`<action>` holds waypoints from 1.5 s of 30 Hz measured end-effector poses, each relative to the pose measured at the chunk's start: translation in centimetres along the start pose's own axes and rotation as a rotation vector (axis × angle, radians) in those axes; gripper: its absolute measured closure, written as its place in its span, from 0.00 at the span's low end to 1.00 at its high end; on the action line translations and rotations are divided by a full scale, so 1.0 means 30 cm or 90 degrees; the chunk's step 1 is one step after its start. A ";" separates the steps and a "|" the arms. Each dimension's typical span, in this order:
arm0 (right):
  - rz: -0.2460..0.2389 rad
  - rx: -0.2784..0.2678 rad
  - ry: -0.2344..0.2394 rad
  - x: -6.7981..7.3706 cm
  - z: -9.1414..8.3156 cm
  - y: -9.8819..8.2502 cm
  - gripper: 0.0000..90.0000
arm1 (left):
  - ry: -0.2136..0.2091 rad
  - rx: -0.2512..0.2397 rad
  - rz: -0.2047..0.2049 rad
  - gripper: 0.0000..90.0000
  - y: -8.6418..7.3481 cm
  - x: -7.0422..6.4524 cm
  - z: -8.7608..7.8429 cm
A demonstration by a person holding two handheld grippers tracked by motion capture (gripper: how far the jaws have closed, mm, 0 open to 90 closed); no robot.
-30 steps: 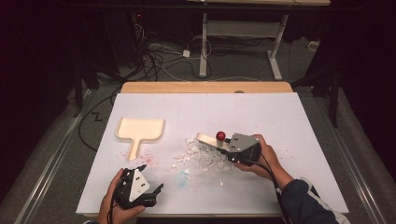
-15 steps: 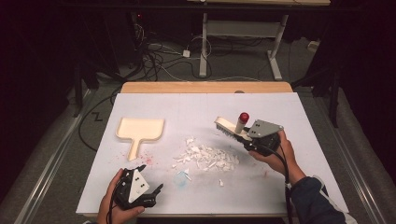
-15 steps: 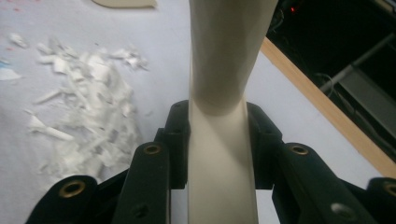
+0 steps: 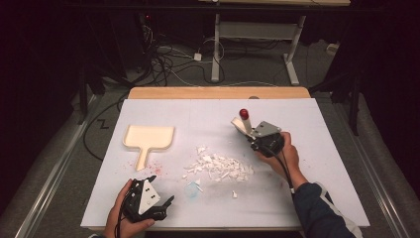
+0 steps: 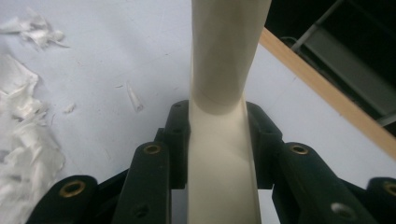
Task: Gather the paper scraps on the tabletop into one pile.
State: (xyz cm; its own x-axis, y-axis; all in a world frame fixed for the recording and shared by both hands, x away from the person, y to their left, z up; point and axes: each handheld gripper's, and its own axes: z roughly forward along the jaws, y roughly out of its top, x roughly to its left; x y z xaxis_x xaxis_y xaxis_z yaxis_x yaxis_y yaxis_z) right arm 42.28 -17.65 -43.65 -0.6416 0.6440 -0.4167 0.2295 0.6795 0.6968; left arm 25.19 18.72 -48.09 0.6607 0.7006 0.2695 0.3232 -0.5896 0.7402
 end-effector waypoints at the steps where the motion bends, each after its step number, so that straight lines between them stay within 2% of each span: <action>1: -0.010 0.002 0.006 0.020 0.010 0.007 0.75 | 0.000 0.001 0.001 0.18 -0.001 0.000 0.001; 2: -0.010 0.002 0.006 0.020 0.010 0.007 0.75 | -0.001 0.002 0.001 0.18 -0.001 0.000 0.000; 3: -0.035 0.006 0.020 0.053 0.028 0.018 0.75 | -0.002 0.001 0.002 0.18 -0.001 0.000 -0.001; 4: -0.035 0.006 0.020 0.053 0.028 0.018 0.75 | -0.001 0.001 0.002 0.18 -0.002 -0.001 -0.003; 5: -0.042 -0.008 0.039 0.076 0.032 0.026 0.75 | -0.001 0.000 0.001 0.18 -0.003 -0.001 -0.004; 7: -0.038 -0.033 0.082 0.086 0.022 0.031 0.75 | -0.001 0.000 0.001 0.18 -0.004 0.000 -0.006; 8: -0.038 -0.033 0.082 0.086 0.022 0.031 0.75 | -0.001 0.001 0.000 0.18 -0.004 0.000 -0.006; 9: -0.041 -0.043 0.115 0.099 0.008 0.038 0.75 | -0.001 0.001 0.001 0.18 -0.004 0.000 -0.006; 10: -0.048 -0.051 0.133 0.106 0.000 0.040 0.75 | -0.002 0.002 0.001 0.18 -0.004 0.000 -0.006; 11: -0.048 -0.051 0.133 0.106 0.000 0.040 0.75 | -0.003 0.002 0.002 0.18 -0.004 -0.001 -0.006; 12: -0.051 -0.057 0.148 0.113 -0.009 0.042 0.75 | -0.003 0.002 0.003 0.18 -0.004 -0.002 -0.006; 13: -0.066 -0.070 0.191 0.127 -0.027 0.043 0.75 | -0.003 0.003 0.005 0.18 -0.003 -0.002 -0.006; 14: -0.081 -0.070 0.206 0.134 -0.037 0.043 0.75 | -0.004 0.002 0.005 0.18 -0.003 -0.003 -0.006; 15: -0.081 -0.070 0.206 0.134 -0.037 0.043 0.75 | -0.004 0.002 0.005 0.18 -0.003 -0.003 -0.006; 17: -0.101 -0.073 0.230 0.147 -0.057 0.042 0.75 | -0.004 0.003 0.006 0.18 -0.003 -0.003 -0.007; 20: -0.112 -0.083 0.245 0.150 -0.095 0.043 0.75 | -0.005 0.001 0.006 0.18 -0.002 -0.005 -0.008; 23: -0.104 -0.097 0.225 0.127 -0.125 0.055 0.75 | -0.005 -0.001 0.005 0.18 -0.002 -0.005 -0.009; 25: -0.096 -0.107 0.191 0.098 -0.136 0.065 0.75 | -0.005 0.001 0.005 0.18 -0.003 -0.005 -0.007; 27: -0.069 -0.114 0.181 0.057 -0.139 0.075 0.75 | -0.007 0.000 0.005 0.18 -0.003 -0.005 -0.006; 28: -0.051 -0.125 0.159 0.015 -0.128 0.084 0.75 | -0.008 0.002 0.006 0.18 -0.003 -0.004 -0.005; 29: -0.051 -0.125 0.159 0.015 -0.128 0.084 0.75 | -0.008 0.003 0.007 0.18 -0.002 -0.003 -0.005; 32: -0.020 -0.115 0.137 -0.042 -0.087 0.094 0.75 | -0.009 0.002 0.004 0.18 -0.002 0.002 -0.006; 34: -0.010 -0.101 0.110 -0.067 -0.051 0.096 0.75 | -0.010 0.005 0.006 0.18 -0.003 0.004 -0.005; 37: -0.016 -0.072 0.061 -0.086 0.008 0.094 0.75 | -0.015 0.007 0.007 0.18 -0.004 0.002 -0.002; 40: -0.034 -0.050 0.031 -0.082 0.062 0.090 0.75 | -0.016 0.008 0.008 0.18 -0.005 0.002 -0.002; 41: -0.044 -0.040 0.029 -0.075 0.077 0.088 0.75 | -0.016 0.007 0.006 0.18 -0.006 0.002 -0.002; 42: -0.056 -0.027 0.047 -0.056 0.099 0.082 0.75 | -0.017 0.007 0.006 0.18 -0.007 0.002 -0.003; 43: -0.056 -0.033 0.066 -0.045 0.103 0.080 0.75 | -0.018 0.008 0.005 0.18 -0.008 0.002 -0.003; 44: -0.056 -0.033 0.066 -0.045 0.103 0.080 0.75 | -0.018 0.008 0.005 0.18 -0.009 0.002 -0.003; 45: -0.058 -0.032 0.079 -0.030 0.104 0.081 0.75 | -0.019 0.008 0.005 0.18 -0.010 0.002 -0.003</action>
State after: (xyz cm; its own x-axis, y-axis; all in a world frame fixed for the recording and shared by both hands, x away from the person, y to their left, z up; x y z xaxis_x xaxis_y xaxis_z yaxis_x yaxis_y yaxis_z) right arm 45.70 -15.49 -43.41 -0.7445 0.5298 -0.4062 0.1311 0.7126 0.6892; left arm 25.06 18.97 -48.23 0.6829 0.6837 0.2571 0.3263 -0.6004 0.7301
